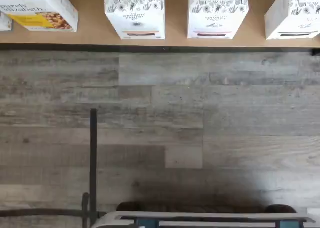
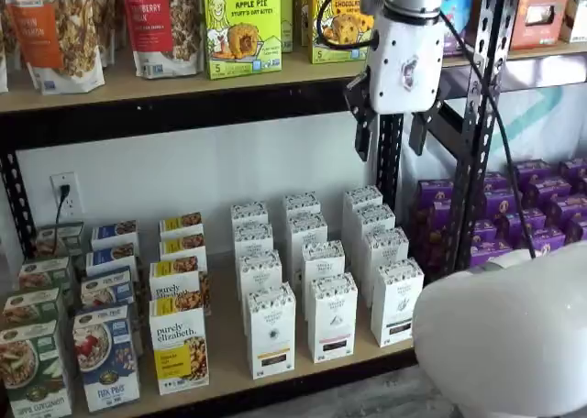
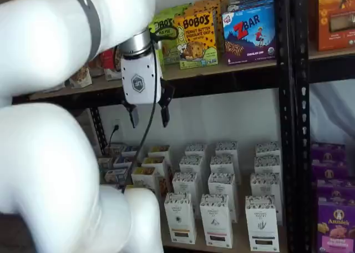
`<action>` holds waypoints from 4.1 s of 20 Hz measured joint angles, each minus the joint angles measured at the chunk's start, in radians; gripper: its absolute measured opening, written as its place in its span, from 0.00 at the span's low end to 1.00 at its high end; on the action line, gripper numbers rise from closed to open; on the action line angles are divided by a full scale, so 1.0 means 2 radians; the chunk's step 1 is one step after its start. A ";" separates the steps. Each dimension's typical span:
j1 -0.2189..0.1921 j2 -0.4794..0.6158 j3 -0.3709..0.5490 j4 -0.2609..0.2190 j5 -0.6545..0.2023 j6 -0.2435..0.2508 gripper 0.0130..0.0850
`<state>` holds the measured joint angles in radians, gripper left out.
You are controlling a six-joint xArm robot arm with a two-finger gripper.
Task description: Pick up the white box with a yellow strip in the middle, on the bottom shelf, the fourth box from the left
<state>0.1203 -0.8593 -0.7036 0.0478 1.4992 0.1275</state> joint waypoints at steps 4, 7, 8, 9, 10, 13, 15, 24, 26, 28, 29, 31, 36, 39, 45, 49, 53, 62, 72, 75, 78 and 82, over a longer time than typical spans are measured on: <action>0.009 0.007 0.010 -0.006 -0.020 0.009 1.00; 0.021 0.005 0.026 -0.020 -0.054 0.022 1.00; 0.022 0.001 0.033 -0.020 -0.069 0.024 1.00; 0.025 0.001 0.037 -0.021 -0.079 0.026 1.00; 0.026 0.004 0.038 -0.021 -0.084 0.027 1.00; 0.033 0.023 0.038 -0.015 -0.093 0.033 1.00; 0.039 0.036 0.040 -0.010 -0.104 0.037 1.00; 0.041 0.084 0.072 0.008 -0.192 0.029 1.00; 0.040 0.094 0.080 0.012 -0.212 0.025 1.00; 0.042 0.107 0.084 0.006 -0.227 0.029 1.00; 0.041 0.113 0.087 0.004 -0.237 0.029 1.00; 0.041 0.128 0.089 0.004 -0.250 0.028 1.00; 0.039 0.168 0.100 0.011 -0.304 0.020 1.00; 0.040 0.189 0.104 0.005 -0.328 0.023 1.00; 0.037 0.229 0.114 -0.005 -0.374 0.025 1.00; 0.038 0.246 0.119 -0.008 -0.398 0.028 1.00; 0.043 0.276 0.120 -0.011 -0.432 0.034 1.00; 0.044 0.343 0.107 0.025 -0.479 0.003 1.00; 0.044 0.423 0.074 0.048 -0.525 -0.021 1.00; 0.045 0.445 0.062 0.048 -0.534 -0.021 1.00; 0.048 0.471 0.049 0.053 -0.545 -0.023 1.00; 0.051 0.497 0.034 0.047 -0.556 -0.016 1.00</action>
<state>0.2220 0.1355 -0.6362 0.1423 0.3867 0.0962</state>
